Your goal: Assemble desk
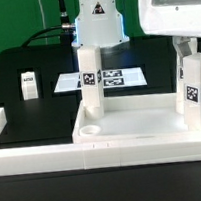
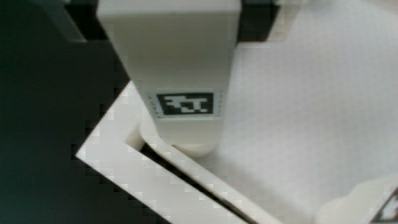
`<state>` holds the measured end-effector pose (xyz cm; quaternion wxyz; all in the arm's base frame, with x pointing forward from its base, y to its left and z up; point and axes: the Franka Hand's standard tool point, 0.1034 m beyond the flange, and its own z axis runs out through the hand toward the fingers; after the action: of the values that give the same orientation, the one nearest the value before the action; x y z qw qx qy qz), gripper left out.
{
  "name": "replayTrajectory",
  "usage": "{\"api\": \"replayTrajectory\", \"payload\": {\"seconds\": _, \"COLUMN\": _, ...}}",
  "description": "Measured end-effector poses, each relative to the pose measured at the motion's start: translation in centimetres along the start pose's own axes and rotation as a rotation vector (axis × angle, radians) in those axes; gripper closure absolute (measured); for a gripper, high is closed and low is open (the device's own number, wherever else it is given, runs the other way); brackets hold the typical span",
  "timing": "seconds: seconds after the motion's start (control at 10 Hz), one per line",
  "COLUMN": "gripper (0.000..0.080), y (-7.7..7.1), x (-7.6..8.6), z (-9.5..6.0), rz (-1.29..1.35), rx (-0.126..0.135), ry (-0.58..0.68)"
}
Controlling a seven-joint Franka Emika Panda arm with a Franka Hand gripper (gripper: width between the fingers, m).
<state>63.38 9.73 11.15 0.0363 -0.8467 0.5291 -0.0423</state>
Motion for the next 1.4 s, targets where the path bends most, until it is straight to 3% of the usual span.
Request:
{"api": "replayTrajectory", "payload": {"seconds": 0.2, "gripper": 0.0509, "y": 0.0, "x": -0.1, "z": 0.0, "rz": 0.065, "rx": 0.001, "ry": -0.002}}
{"api": "replayTrajectory", "payload": {"seconds": 0.5, "gripper": 0.0182, "y": 0.0, "x": -0.2, "z": 0.0, "rz": -0.029, "rx": -0.008, "ry": -0.006}}
{"api": "replayTrajectory", "payload": {"seconds": 1.1, "gripper": 0.015, "y": -0.3, "x": -1.2, "z": 0.0, "rz": -0.578, "rx": -0.018, "ry": 0.006}}
{"api": "replayTrajectory", "payload": {"seconds": 1.4, "gripper": 0.015, "y": -0.2, "x": -1.0, "z": 0.0, "rz": -0.829, "rx": -0.019, "ry": 0.004}}
